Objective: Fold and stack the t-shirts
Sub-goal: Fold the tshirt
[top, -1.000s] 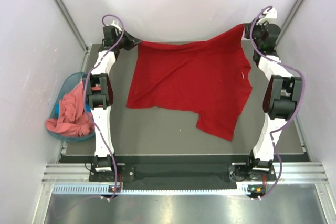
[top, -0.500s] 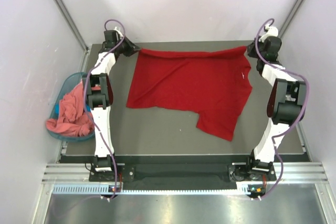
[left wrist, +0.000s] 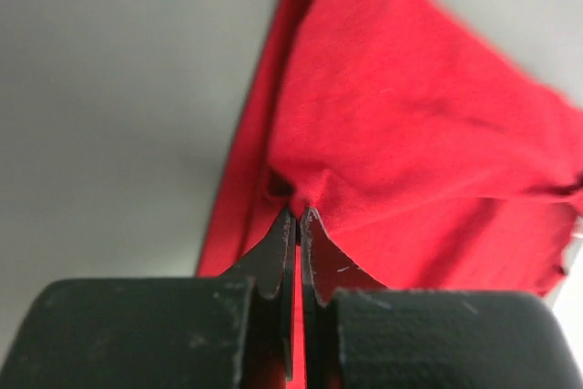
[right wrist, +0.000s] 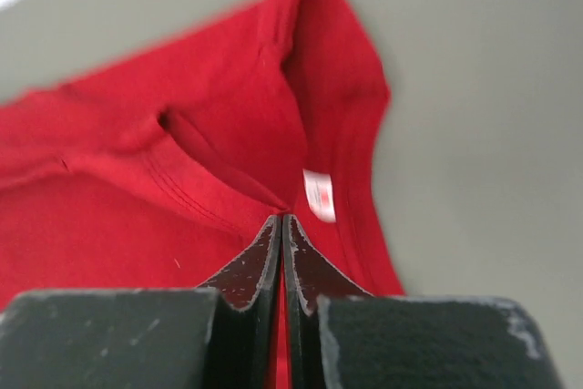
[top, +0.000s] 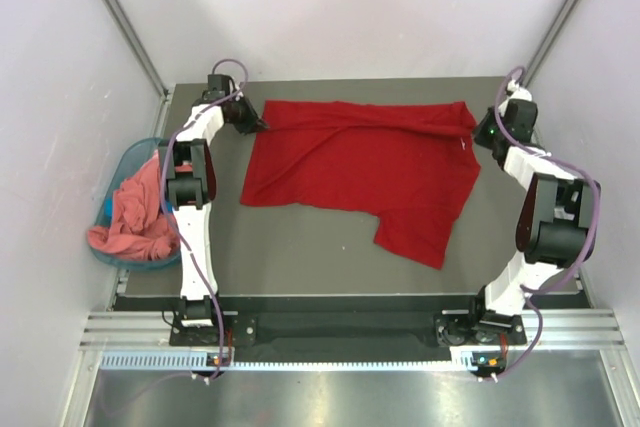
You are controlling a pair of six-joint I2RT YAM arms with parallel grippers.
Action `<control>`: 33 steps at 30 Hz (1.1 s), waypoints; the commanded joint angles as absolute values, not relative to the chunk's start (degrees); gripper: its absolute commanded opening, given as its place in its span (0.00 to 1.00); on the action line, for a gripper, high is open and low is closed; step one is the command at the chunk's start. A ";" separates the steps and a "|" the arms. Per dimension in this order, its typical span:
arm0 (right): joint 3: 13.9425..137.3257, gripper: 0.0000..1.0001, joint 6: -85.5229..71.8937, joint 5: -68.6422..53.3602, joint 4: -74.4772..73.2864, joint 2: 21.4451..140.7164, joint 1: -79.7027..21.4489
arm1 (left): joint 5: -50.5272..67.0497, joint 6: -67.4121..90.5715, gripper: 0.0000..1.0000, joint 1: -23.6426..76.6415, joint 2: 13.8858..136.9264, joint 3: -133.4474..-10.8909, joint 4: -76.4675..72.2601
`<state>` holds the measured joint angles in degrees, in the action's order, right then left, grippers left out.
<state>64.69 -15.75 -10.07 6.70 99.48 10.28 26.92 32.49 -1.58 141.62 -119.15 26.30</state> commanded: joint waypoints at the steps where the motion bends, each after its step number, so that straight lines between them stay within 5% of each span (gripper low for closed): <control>1: 61.89 0.00 -17.66 -8.62 5.10 96.33 10.81 | 23.30 28.48 0.01 -0.79 136.32 -118.56 30.49; 4: 61.43 0.06 -18.63 -8.44 1.59 95.80 10.81 | 19.43 27.07 0.06 -0.44 134.83 -118.74 34.97; 6: 62.05 0.18 -19.42 -8.53 -3.04 95.01 10.81 | 15.93 26.55 0.19 -0.26 132.47 -118.30 36.64; 7: 62.66 0.26 -20.29 -7.74 -7.08 93.70 10.72 | 14.95 25.76 0.42 -0.18 130.71 -118.30 37.35; 8: 63.28 0.30 -21.17 -6.69 -7.12 93.00 10.81 | 13.81 25.75 0.52 -0.18 130.69 -118.21 37.35; 14: 64.25 0.44 -31.19 -0.53 -24.06 87.72 10.20 | 7.48 21.45 0.54 4.91 119.74 -114.45 38.23; 33: 38.95 0.42 -39.28 -2.28 -23.49 73.13 6.86 | 4.83 23.38 0.53 8.88 98.70 -77.62 37.26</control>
